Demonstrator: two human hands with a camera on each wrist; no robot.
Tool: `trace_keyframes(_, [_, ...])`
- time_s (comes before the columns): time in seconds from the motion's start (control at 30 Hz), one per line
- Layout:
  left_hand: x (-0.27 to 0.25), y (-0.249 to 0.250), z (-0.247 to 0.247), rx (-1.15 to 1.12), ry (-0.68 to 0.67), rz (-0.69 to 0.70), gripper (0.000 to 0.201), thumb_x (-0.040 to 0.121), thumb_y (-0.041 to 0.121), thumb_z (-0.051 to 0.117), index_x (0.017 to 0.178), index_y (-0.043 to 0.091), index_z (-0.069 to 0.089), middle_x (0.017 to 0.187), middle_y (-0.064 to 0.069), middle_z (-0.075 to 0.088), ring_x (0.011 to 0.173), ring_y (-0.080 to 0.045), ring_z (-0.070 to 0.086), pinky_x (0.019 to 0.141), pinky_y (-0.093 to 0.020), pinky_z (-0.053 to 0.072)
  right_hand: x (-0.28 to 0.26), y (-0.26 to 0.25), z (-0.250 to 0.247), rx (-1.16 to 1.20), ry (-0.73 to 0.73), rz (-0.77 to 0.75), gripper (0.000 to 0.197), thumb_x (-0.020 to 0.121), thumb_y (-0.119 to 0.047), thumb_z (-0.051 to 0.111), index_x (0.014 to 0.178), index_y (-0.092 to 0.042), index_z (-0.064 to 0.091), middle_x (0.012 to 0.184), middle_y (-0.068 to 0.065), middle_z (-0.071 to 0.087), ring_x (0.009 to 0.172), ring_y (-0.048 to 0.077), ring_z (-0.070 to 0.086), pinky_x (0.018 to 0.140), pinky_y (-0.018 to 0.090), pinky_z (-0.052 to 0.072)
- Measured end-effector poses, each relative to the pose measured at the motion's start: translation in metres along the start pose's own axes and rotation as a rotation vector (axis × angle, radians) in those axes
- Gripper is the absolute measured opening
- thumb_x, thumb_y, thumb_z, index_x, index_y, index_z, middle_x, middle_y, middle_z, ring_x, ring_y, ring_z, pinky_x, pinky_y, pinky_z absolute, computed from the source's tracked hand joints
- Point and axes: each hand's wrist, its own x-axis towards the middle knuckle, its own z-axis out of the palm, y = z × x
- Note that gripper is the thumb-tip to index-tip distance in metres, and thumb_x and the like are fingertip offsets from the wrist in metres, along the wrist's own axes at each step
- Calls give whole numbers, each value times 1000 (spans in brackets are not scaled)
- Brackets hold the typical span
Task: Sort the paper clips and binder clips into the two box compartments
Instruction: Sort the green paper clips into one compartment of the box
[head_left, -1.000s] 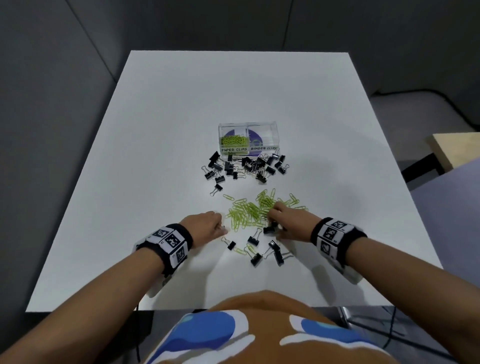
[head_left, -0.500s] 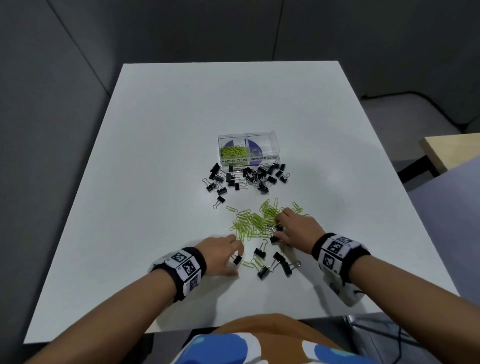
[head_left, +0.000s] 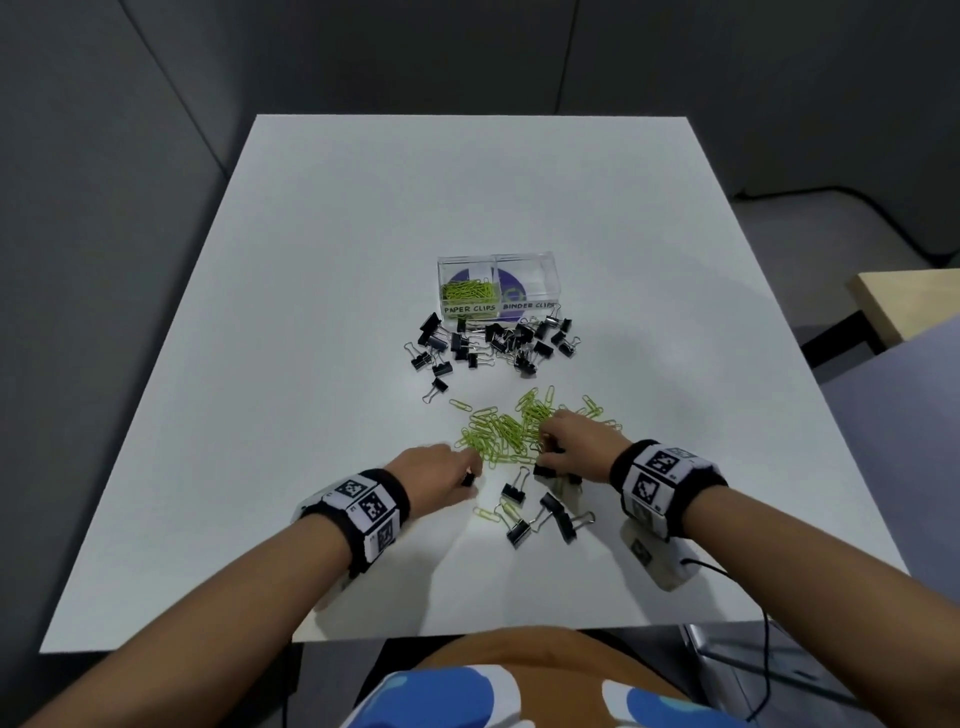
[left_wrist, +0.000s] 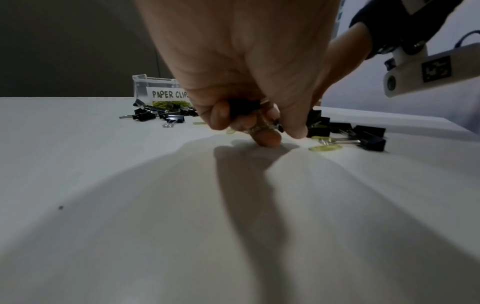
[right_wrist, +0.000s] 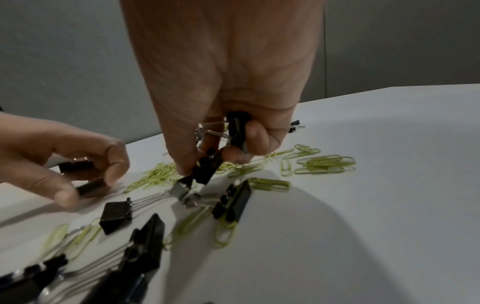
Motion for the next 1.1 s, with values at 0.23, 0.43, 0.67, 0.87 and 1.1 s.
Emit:
trace_keyframes(0.23, [13, 15, -7, -52, 110, -61, 26, 101, 26, 27, 89, 10, 43, 79, -7, 49, 73, -22, 45, 66, -29, 35, -9, 4, -9, 280, 141, 52, 12, 88, -16, 48, 85, -16, 37, 76, 5, 56, 72, 25, 53, 59, 29, 37])
trace_keyframes(0.43, [27, 35, -7, -163, 37, -127, 27, 101, 23, 32, 113, 10, 52, 106, -8, 62, 88, -23, 55, 77, -31, 42, -19, 18, -19, 321, 155, 30, 19, 87, -8, 48, 96, -22, 38, 67, -8, 58, 54, 5, 51, 56, 25, 40])
trace_keyframes(0.67, [32, 53, -1, 30, 92, -276, 47, 88, 58, 45, 95, 13, 55, 84, 1, 60, 83, -21, 60, 75, -33, 50, -25, 26, -12, 268, 55, 3, 15, 92, -7, 38, 89, -19, 46, 83, 1, 60, 76, 20, 56, 72, 35, 46])
trace_keyframes(0.87, [42, 63, 4, 71, 69, -283, 29, 90, 38, 49, 99, 12, 57, 99, -5, 65, 93, -25, 60, 73, -31, 45, -21, 21, 3, -324, 61, -125, 28, 98, -32, 40, 104, -6, 49, 88, 10, 65, 71, 23, 53, 64, 30, 39])
trace_keyframes(1.1, [41, 66, 2, -5, 178, -245, 24, 95, 27, 37, 92, 9, 52, 84, -6, 53, 83, -27, 57, 69, -34, 45, -8, 16, 6, -227, -18, -85, 22, 88, -27, 59, 102, -11, 56, 107, 2, 64, 97, 23, 60, 73, 32, 44])
